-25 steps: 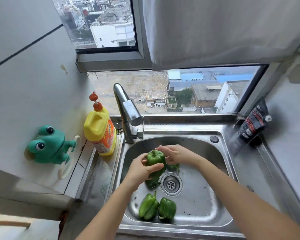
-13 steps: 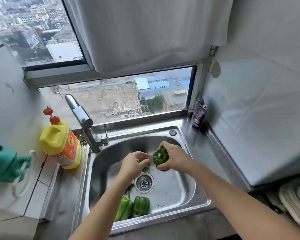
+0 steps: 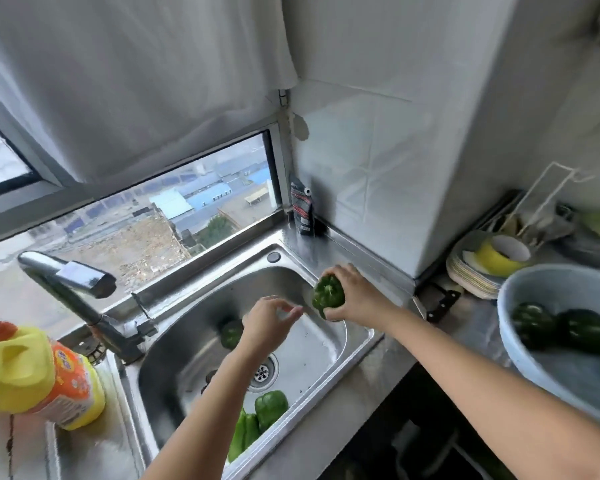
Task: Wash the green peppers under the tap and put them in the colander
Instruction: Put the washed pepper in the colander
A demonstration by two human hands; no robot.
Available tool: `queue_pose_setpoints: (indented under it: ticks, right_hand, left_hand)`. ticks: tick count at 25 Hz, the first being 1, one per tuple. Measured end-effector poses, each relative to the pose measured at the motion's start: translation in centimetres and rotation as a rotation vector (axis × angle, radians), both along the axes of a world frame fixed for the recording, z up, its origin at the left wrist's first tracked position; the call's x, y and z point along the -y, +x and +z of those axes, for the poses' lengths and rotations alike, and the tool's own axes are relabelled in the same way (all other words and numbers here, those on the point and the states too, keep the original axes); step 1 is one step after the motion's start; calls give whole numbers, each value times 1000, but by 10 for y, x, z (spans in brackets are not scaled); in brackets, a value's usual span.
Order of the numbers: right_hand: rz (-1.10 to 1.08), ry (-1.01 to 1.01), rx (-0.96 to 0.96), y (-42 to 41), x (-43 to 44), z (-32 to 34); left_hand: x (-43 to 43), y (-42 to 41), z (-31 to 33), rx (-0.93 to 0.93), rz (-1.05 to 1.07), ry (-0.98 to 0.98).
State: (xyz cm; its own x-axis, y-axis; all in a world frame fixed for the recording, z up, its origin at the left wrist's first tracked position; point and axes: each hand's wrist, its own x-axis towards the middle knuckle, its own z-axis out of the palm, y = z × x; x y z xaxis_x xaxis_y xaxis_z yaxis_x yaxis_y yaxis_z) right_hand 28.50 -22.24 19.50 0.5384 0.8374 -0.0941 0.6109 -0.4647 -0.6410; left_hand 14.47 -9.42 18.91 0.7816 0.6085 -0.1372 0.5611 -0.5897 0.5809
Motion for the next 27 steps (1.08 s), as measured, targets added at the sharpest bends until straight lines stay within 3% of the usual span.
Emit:
queue_pose_setpoints:
  ticks: [6, 11, 13, 16, 20, 27]
  right_hand:
    - [-487, 164, -181, 3, 97, 15]
    - [-758, 353, -396, 32, 196, 27]
    - [-856, 376, -400, 44, 234, 26]
    - [-961, 212, -306, 60, 284, 18]
    - [-1049, -24, -168, 73, 325, -8]
    - [-914, -494, -8, 73, 357, -44]
  left_hand:
    - [64, 44, 21, 185, -59, -197]
    - [127, 97, 25, 132, -433, -254]
    - [153, 120, 22, 124, -533, -271]
    - [192, 153, 9, 54, -653, -355]
    - [236, 179, -11, -92, -809, -257]
    - [273, 193, -21, -275, -1011, -98]
